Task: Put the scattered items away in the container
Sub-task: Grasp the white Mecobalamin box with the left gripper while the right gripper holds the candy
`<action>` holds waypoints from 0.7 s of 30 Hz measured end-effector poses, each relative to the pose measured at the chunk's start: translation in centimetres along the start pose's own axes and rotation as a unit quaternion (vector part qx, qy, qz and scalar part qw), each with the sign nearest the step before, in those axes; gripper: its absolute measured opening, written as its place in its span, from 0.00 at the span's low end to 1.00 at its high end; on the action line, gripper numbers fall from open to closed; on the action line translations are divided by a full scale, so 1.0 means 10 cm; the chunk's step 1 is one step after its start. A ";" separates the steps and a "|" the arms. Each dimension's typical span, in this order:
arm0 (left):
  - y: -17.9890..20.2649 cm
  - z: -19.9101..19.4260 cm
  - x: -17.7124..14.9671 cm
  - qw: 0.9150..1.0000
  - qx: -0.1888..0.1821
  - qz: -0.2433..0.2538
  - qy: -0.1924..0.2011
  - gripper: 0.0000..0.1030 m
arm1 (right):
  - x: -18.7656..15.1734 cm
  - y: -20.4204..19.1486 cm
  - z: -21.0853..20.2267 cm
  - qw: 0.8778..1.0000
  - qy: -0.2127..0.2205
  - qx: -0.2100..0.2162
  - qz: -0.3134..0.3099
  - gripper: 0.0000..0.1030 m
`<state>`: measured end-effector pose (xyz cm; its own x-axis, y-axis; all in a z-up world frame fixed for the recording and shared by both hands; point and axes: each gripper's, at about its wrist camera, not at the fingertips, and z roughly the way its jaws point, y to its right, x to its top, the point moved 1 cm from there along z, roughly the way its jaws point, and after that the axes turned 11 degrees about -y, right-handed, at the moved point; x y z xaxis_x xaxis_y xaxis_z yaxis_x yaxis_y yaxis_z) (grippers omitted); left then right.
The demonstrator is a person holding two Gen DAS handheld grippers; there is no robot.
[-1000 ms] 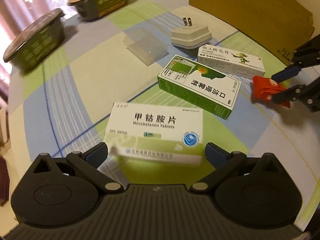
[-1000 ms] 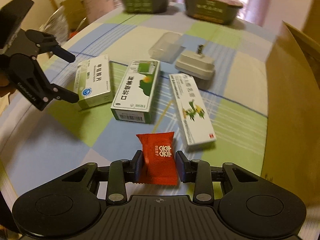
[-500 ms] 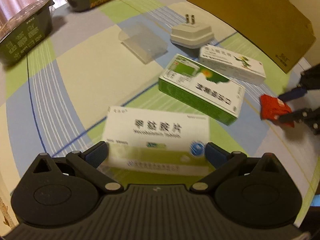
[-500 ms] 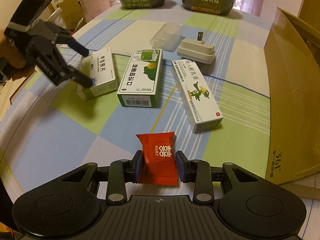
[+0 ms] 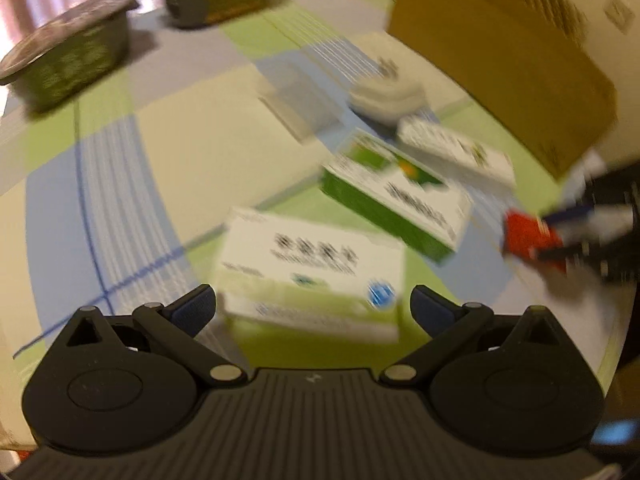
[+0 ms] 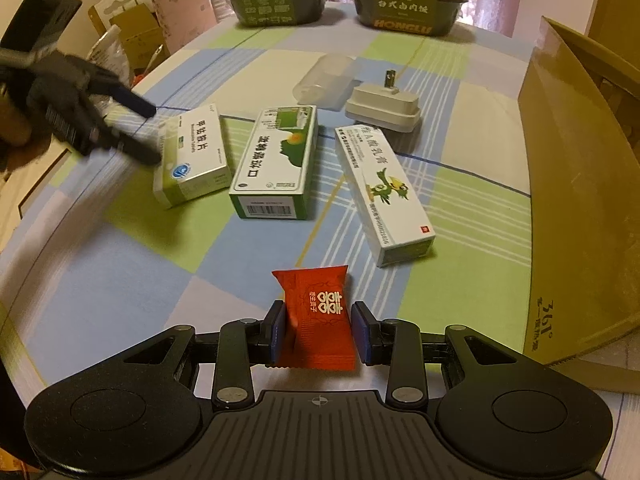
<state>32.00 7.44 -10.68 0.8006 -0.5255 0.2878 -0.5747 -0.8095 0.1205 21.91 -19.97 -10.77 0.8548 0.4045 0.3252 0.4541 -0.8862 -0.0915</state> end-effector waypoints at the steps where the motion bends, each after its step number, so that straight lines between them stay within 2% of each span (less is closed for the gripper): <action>1: -0.07 0.00 0.04 1.000 0.002 -0.015 0.007 0.99 | -0.01 0.01 0.01 1.000 -0.001 -0.001 0.001 0.37; 4: -0.22 0.05 0.13 0.999 0.005 -0.042 0.010 0.99 | -0.02 0.03 0.03 1.000 -0.003 -0.002 0.001 0.37; 7: -0.31 0.16 0.17 0.998 -0.026 -0.055 0.005 0.99 | -0.03 0.03 0.02 1.000 -0.004 -0.007 -0.001 0.37; 9: -0.32 0.22 0.15 0.997 -0.050 -0.051 -0.003 0.99 | -0.04 0.02 0.01 1.000 -0.003 -0.014 -0.008 0.37; 11: -0.28 0.29 0.11 0.997 -0.059 -0.045 -0.022 0.99 | -0.04 0.02 0.00 1.000 -0.001 -0.017 -0.010 0.37; 15: -0.09 0.31 -0.06 0.998 -0.048 -0.007 -0.045 0.99 | -0.03 0.04 -0.01 1.000 0.001 -0.019 -0.005 0.37; 21: 0.20 0.23 -0.30 0.997 -0.062 0.017 -0.045 0.99 | 0.01 0.03 0.01 1.000 -0.005 -0.014 0.011 0.37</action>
<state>28.84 6.73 -13.49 0.7887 -0.5783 0.2087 -0.6143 -0.7547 0.2303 22.15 -20.18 -10.87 0.8670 0.3876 0.3131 0.4284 -0.9008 -0.0712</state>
